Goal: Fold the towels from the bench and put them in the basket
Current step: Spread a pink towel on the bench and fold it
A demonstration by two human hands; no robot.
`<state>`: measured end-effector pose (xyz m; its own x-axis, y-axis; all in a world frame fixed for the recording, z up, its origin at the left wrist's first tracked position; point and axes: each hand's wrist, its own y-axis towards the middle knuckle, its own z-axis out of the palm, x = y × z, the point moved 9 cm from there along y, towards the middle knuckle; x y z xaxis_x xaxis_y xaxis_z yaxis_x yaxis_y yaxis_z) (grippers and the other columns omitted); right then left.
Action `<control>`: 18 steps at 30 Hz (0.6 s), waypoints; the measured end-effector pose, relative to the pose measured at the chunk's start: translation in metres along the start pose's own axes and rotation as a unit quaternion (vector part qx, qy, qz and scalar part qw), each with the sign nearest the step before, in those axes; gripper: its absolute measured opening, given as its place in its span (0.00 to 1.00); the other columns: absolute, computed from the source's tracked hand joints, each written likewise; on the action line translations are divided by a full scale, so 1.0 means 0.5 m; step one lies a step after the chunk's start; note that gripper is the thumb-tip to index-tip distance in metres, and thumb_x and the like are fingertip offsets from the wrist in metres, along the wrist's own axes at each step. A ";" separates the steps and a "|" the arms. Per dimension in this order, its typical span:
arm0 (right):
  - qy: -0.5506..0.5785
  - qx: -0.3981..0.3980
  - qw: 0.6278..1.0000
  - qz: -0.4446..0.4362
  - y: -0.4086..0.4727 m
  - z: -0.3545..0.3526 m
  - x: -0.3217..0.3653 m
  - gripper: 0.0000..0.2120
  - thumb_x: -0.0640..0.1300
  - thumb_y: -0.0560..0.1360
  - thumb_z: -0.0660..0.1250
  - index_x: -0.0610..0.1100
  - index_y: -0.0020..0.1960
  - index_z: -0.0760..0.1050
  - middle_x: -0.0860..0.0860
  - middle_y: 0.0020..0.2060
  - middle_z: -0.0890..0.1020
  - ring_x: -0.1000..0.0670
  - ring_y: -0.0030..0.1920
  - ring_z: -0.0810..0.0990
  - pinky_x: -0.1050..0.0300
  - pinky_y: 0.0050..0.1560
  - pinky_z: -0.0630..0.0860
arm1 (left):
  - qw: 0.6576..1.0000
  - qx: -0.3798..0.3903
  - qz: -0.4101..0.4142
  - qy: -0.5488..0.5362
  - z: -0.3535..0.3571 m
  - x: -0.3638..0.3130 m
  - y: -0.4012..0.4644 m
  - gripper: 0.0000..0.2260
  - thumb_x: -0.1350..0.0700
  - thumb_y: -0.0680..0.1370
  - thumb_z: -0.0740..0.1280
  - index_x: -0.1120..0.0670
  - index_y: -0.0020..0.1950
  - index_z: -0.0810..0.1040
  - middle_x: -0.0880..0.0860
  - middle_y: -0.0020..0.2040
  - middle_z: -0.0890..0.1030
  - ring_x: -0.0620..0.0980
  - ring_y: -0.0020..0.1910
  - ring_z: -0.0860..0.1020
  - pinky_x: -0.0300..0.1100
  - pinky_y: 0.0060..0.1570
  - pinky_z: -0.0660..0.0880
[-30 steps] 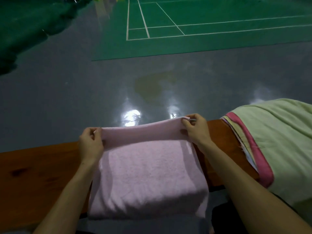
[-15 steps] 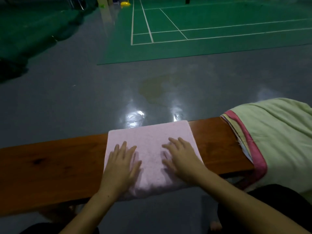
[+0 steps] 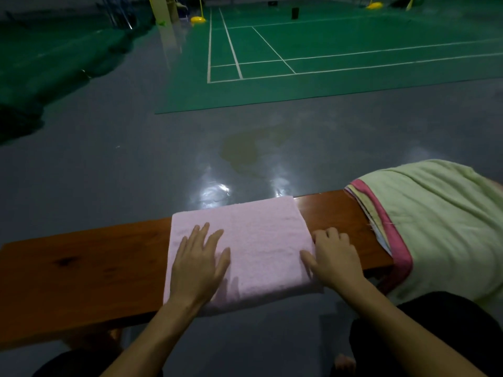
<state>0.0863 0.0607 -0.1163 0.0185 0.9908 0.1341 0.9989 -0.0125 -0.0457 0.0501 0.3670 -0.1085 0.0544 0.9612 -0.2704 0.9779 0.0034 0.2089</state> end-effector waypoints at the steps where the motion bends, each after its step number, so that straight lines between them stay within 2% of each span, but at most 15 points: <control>1: 0.008 0.004 1.000 0.025 -0.003 -0.001 -0.014 0.22 0.66 0.79 0.63 0.50 0.63 0.73 0.48 0.61 0.78 0.46 0.58 0.77 0.49 0.58 0.79 | 1.000 -0.011 0.007 -0.023 -0.003 -0.017 -0.002 0.28 0.35 0.83 0.52 0.46 0.75 0.75 0.52 0.79 0.71 0.56 0.79 0.68 0.57 0.77 0.66; 4: 0.072 0.011 0.995 0.074 0.002 0.005 -0.031 0.20 0.67 0.77 0.66 0.51 0.53 0.75 0.51 0.50 0.81 0.46 0.51 0.81 0.47 0.52 0.81 | 0.996 -0.012 0.024 -0.089 0.010 -0.071 -0.004 0.20 0.40 0.82 0.61 0.46 0.68 0.80 0.49 0.73 0.78 0.51 0.71 0.76 0.51 0.69 0.74; 8: 0.129 0.014 0.988 0.081 0.021 0.004 -0.016 0.21 0.66 0.78 0.66 0.50 0.39 0.76 0.54 0.37 0.81 0.49 0.40 0.82 0.48 0.47 0.83 | 0.984 -0.020 0.094 -0.149 0.013 -0.159 0.026 0.13 0.45 0.81 0.65 0.46 0.62 0.82 0.46 0.65 0.83 0.46 0.62 0.79 0.45 0.61 0.80; 10: 0.146 0.015 0.986 0.075 0.023 0.004 -0.009 0.19 0.64 0.79 0.66 0.50 0.40 0.76 0.54 0.36 0.80 0.51 0.39 0.81 0.50 0.45 0.83 | 0.978 -0.015 0.087 -0.189 0.016 -0.173 0.043 0.11 0.45 0.81 0.65 0.45 0.61 0.82 0.44 0.61 0.83 0.44 0.59 0.79 0.41 0.57 0.81; 12: 0.198 0.006 0.978 0.058 0.023 0.000 -0.001 0.16 0.63 0.79 0.67 0.52 0.43 0.76 0.56 0.37 0.80 0.53 0.38 0.80 0.52 0.43 0.82 | 0.972 -0.006 0.078 -0.223 0.026 -0.170 0.058 0.09 0.47 0.81 0.66 0.44 0.59 0.81 0.42 0.58 0.83 0.42 0.54 0.80 0.41 0.53 0.82; 15: 0.323 0.011 0.945 0.046 0.022 -0.006 0.012 0.10 0.57 0.79 0.71 0.51 0.49 0.77 0.57 0.42 0.81 0.56 0.41 0.81 0.64 0.41 0.79 | 0.958 0.024 0.074 -0.277 0.041 -0.170 0.086 0.08 0.47 0.81 0.66 0.45 0.58 0.81 0.39 0.54 0.83 0.42 0.50 0.81 0.43 0.48 0.83; 18: 0.396 0.003 0.918 0.025 0.020 -0.013 0.031 0.07 0.52 0.79 0.74 0.51 0.53 0.79 0.59 0.44 0.82 0.59 0.43 0.83 0.68 0.39 0.80 | 0.944 0.056 0.075 -0.317 0.050 -0.185 0.109 0.10 0.46 0.81 0.67 0.44 0.61 0.80 0.40 0.53 0.84 0.42 0.50 0.82 0.42 0.48 0.84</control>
<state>0.0967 0.0751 -0.1081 0.0926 0.5796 0.8096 0.9957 -0.0523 -0.0765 0.1034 0.2715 -0.0957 0.2695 0.5899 -0.7612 0.9627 -0.1838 0.1985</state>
